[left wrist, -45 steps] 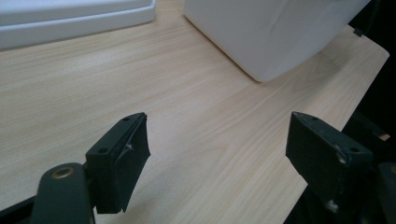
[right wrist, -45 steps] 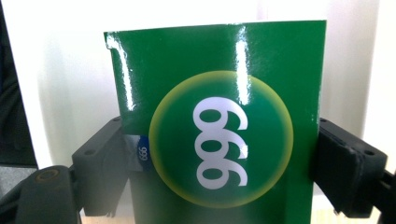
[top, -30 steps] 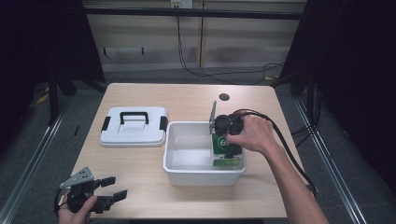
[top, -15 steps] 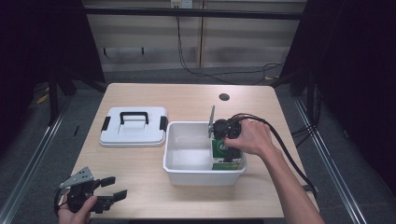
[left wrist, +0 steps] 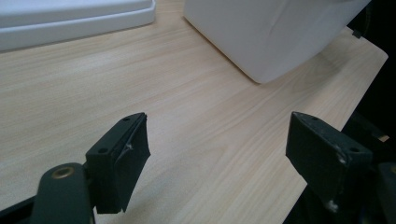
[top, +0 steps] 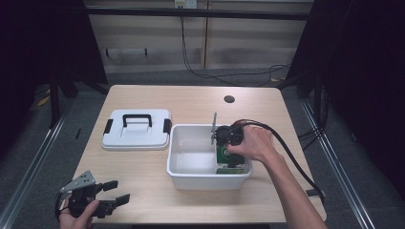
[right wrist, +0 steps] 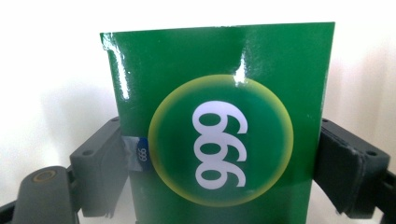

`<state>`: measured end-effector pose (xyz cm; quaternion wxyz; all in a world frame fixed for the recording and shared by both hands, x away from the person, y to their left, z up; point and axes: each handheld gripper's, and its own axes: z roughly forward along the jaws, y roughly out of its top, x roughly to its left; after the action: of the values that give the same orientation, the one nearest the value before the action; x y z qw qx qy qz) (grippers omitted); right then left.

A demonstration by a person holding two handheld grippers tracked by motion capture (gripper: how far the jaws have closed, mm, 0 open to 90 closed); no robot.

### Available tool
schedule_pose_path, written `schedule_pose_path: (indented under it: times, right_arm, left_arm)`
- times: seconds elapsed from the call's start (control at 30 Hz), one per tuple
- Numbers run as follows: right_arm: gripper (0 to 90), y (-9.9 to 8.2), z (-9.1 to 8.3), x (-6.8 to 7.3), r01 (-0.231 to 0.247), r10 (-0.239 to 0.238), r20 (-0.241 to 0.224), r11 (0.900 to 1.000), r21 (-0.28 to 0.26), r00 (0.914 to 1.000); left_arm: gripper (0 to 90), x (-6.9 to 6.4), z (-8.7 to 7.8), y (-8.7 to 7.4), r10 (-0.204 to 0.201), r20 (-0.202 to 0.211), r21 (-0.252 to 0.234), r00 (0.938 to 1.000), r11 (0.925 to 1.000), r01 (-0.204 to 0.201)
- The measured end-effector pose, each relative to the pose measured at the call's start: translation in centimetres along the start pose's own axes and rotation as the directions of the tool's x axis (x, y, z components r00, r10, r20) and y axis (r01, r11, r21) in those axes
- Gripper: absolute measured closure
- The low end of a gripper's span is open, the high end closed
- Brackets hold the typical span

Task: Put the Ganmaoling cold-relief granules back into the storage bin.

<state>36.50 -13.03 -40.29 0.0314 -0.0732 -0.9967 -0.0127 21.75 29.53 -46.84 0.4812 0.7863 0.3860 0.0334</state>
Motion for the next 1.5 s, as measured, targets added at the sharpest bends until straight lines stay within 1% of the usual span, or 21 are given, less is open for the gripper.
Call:
schedule_pose_path:
  times: [0.1,0.23,0.33,0.4,0.43,0.5,0.53,0.67,0.7,0.8,0.83,0.97,1.03,1.1,1.13,1.17,1.2,1.27,1.37,1.4,1.5]
  right_arm:
    - [13.6,0.0,0.3,-0.1,-0.001,0.001,0.015,1.0,-0.002,0.9999]
    - [13.5,0.2,0.7,-0.2,0.01,-0.01,0.008,0.9998,0.017,0.9999]
    - [13.1,0.4,1.0,-0.3,0.001,-0.001,0.0,0.9995,0.033,1.0]
    - [12.9,0.5,1.2,-0.4,-0.004,0.003,0.026,0.9995,0.031,0.9997]
    - [12.9,0.5,1.3,-0.4,-0.001,0.0,0.029,0.9996,0.029,0.9996]
    - [12.8,0.5,1.4,-0.6,-0.011,0.01,0.037,0.9996,0.025,0.9993]
    - [12.5,0.5,1.4,-0.5,-0.027,0.026,0.037,0.999,0.034,0.999]
    - [12.0,0.5,1.6,-0.7,-0.004,0.004,0.015,0.9996,0.029,0.9999]
    - [11.6,0.5,1.6,-0.7,-0.005,0.005,0.006,0.9992,0.04,1.0]
    - [10.6,0.5,1.7,-0.7,0.016,-0.016,0.009,0.9981,0.059,0.9998]
    - [10.4,0.4,1.7,-0.6,0.019,-0.019,0.004,0.9985,0.052,0.9998]
    - [9.7,0.4,1.7,-0.8,0.018,-0.017,-0.012,0.9984,0.054,0.9998]
    - [9.4,0.3,1.7,-0.9,0.026,-0.026,-0.018,0.9987,0.043,0.9995]
    - [9.4,0.3,1.6,-0.9,0.036,-0.036,-0.008,0.9982,0.048,0.9993]
    - [9.4,0.2,1.5,-0.9,0.035,-0.035,-0.011,0.9981,0.051,0.9993]
    - [9.3,0.2,1.5,-0.8,0.037,-0.037,0.0,0.998,0.051,0.9993]
    - [9.2,0.2,1.4,-0.9,0.044,-0.043,-0.01,0.9978,0.05,0.999]
    - [9.2,0.0,1.2,-0.8,0.038,-0.038,-0.006,0.9986,0.035,0.9993]
    - [9.1,-0.2,0.9,-0.8,0.046,-0.046,0.011,0.9984,0.032,0.9989]
    - [9.1,-0.3,0.7,-0.7,0.041,-0.041,0.017,0.9988,0.027,0.999]
    - [9.1,-0.8,0.1,-0.6,0.04,-0.041,0.052,0.999,0.018,0.9978]
  left_arm:
    - [21.3,0.0,0.0,0.0,-0.003,0.0,0.003,1.0,1.0,0.003]
    - [21.3,0.0,0.0,0.0,-0.003,0.002,0.001,1.0,1.0,0.003]
    - [21.3,0.0,0.0,0.0,-0.004,0.002,0.003,1.0,1.0,0.004]
    - [21.3,0.0,0.0,0.0,-0.003,0.003,0.001,1.0,1.0,0.003]
    - [21.3,0.0,0.0,0.0,-0.002,0.002,0.001,1.0,1.0,0.002]
    - [21.3,0.0,0.0,0.0,-0.001,-0.002,-0.001,1.0,1.0,0.001]
    - [21.3,0.0,0.0,0.0,-0.004,0.002,0.001,1.0,1.0,0.004]
    - [21.3,0.0,0.0,0.0,-0.001,0.0,0.0,1.0,1.0,0.001]
    - [21.3,0.0,0.0,0.0,0.0,-0.001,0.0,1.0,1.0,0.0]
    - [21.3,0.0,0.0,0.0,-0.002,0.001,0.0,1.0,1.0,0.002]
    - [21.3,0.0,0.0,0.0,0.0,0.002,0.001,1.0,1.0,0.0]
    - [21.3,0.0,0.0,0.0,0.0,0.0,0.0,1.0,1.0,0.0]
    - [21.3,0.0,0.0,0.0,-0.002,0.001,0.0,1.0,1.0,0.002]
    - [21.3,0.0,0.0,0.0,-0.001,0.0,0.0,1.0,1.0,0.001]
    - [21.3,0.0,0.0,0.0,0.0,0.001,0.0,1.0,1.0,0.0]
    - [21.3,0.0,0.0,0.0,-0.001,0.002,0.001,1.0,1.0,0.001]
    - [21.3,0.0,0.0,0.0,-0.001,0.002,0.001,1.0,1.0,0.001]
    - [21.3,0.0,0.0,0.0,0.0,0.003,0.002,1.0,1.0,0.0]
    - [21.3,0.0,0.0,0.0,-0.001,0.001,0.0,1.0,1.0,0.001]
    - [21.3,0.0,0.0,0.0,-0.001,0.001,0.001,1.0,1.0,0.001]
    - [21.3,0.0,0.0,0.0,0.0,0.003,0.002,1.0,1.0,0.0]
